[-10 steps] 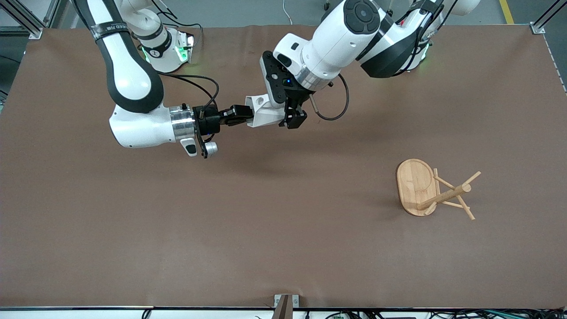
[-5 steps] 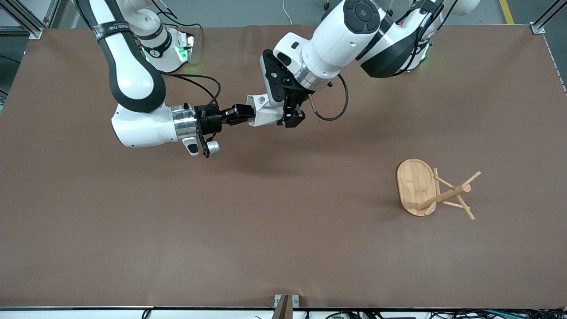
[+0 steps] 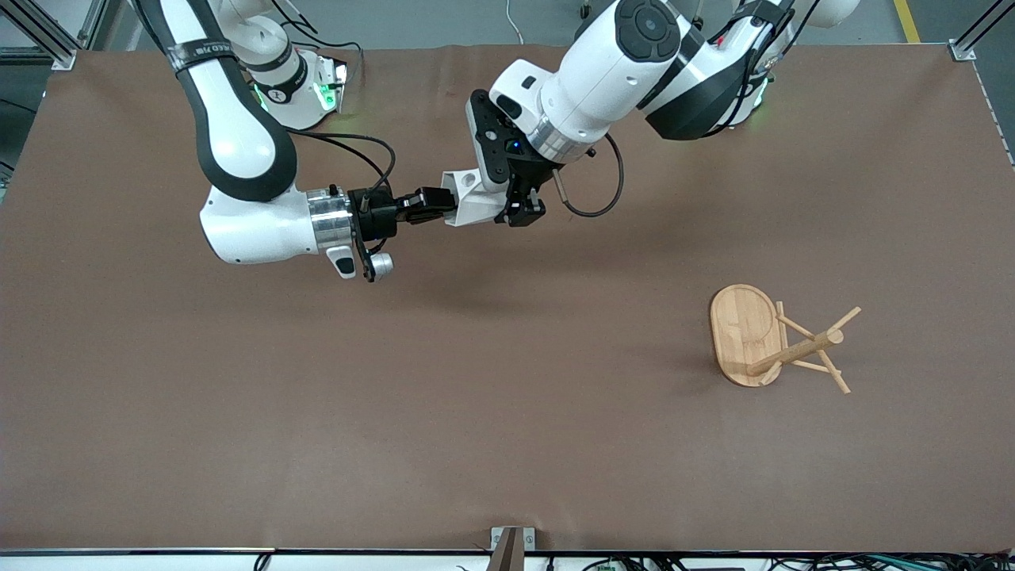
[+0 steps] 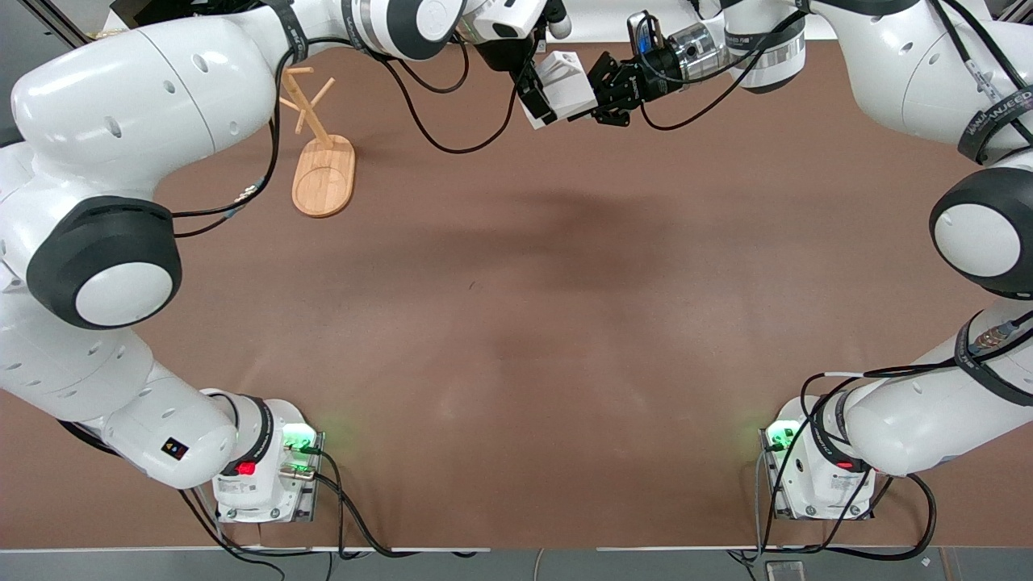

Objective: Hang cup on rack
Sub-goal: 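Grasp the cup with the left gripper while the right gripper releases, withdraws, then carry the cup with the left gripper toward the wooden rack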

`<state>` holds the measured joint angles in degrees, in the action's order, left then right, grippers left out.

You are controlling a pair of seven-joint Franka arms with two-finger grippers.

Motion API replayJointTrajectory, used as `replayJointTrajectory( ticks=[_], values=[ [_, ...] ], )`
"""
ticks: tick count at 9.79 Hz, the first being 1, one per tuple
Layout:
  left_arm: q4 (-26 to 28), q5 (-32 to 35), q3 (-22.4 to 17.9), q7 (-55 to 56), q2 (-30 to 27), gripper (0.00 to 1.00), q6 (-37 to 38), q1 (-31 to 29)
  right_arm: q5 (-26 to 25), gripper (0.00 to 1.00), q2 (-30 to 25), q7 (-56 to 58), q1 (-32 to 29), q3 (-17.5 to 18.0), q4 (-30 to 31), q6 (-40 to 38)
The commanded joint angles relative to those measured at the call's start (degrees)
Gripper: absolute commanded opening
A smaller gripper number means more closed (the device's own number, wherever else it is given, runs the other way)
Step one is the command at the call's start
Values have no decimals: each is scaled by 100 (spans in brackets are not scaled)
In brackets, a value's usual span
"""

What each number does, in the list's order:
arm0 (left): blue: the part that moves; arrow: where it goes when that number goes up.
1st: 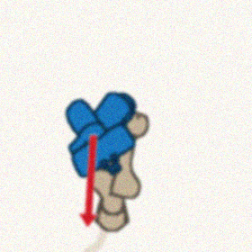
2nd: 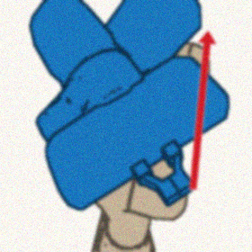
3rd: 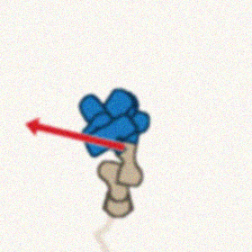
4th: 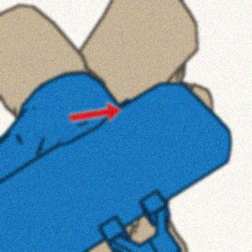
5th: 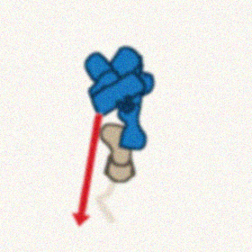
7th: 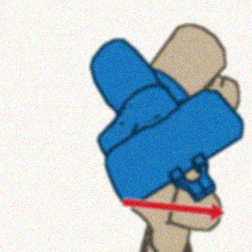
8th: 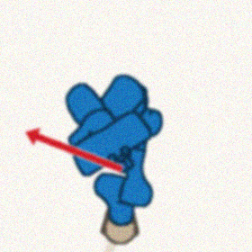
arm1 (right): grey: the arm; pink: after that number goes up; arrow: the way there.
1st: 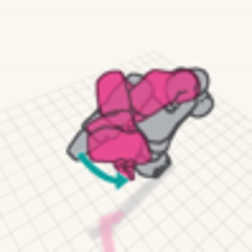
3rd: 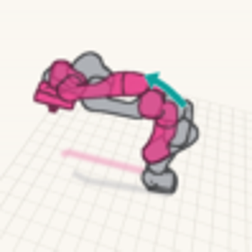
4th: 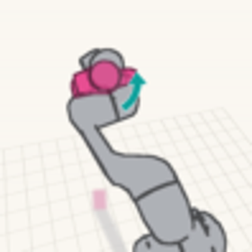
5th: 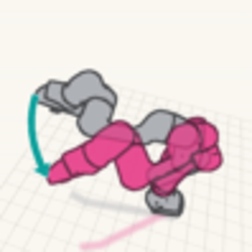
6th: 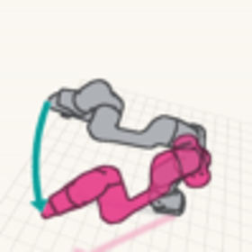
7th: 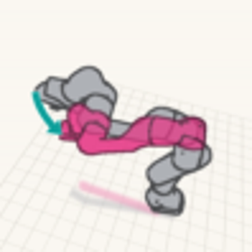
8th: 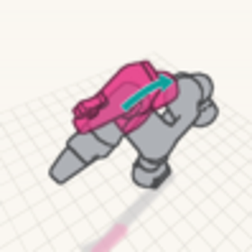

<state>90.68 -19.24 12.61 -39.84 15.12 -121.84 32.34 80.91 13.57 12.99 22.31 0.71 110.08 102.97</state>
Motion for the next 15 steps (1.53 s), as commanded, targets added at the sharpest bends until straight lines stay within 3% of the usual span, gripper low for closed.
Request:
replayJointTrajectory(
  ticks=[1, 5, 7, 9, 11, 12, 15],
  values=[
    [90, -62, 22, -182, 123, 0, -15, -61, -475, 100, -266, -191, 28, -115, 32, 117],
    [117, 8, -31, -104, 131, 0, 64, -96, -2294, 100, -450, -627, -647, -316, -153, 179],
    [126, 17, -66, 350, 149, 0, 64, -279, -4021, 100, -583, -1759, -1217, -370, -625, 75],
    [117, 113, -75, 1018, 79, 0, 116, -603, -5429, 100, -837, -1861, -1832, -370, -759, -172],
    [99, 429, -66, 2071, -26, 0, 318, -929, -7562, 100, -1101, -1887, -1897, -361, -1047, -75],
    [91, 465, -66, 2624, -18, 0, 389, -1027, -7798, 100, -1119, -1879, -2019, -396, -1276, -415],
    [160, 474, -66, 4323, 87, 0, 398, -1361, -7862, 100, -1120, -1817, -2397, -414, -2382, -1750]
  ],
)
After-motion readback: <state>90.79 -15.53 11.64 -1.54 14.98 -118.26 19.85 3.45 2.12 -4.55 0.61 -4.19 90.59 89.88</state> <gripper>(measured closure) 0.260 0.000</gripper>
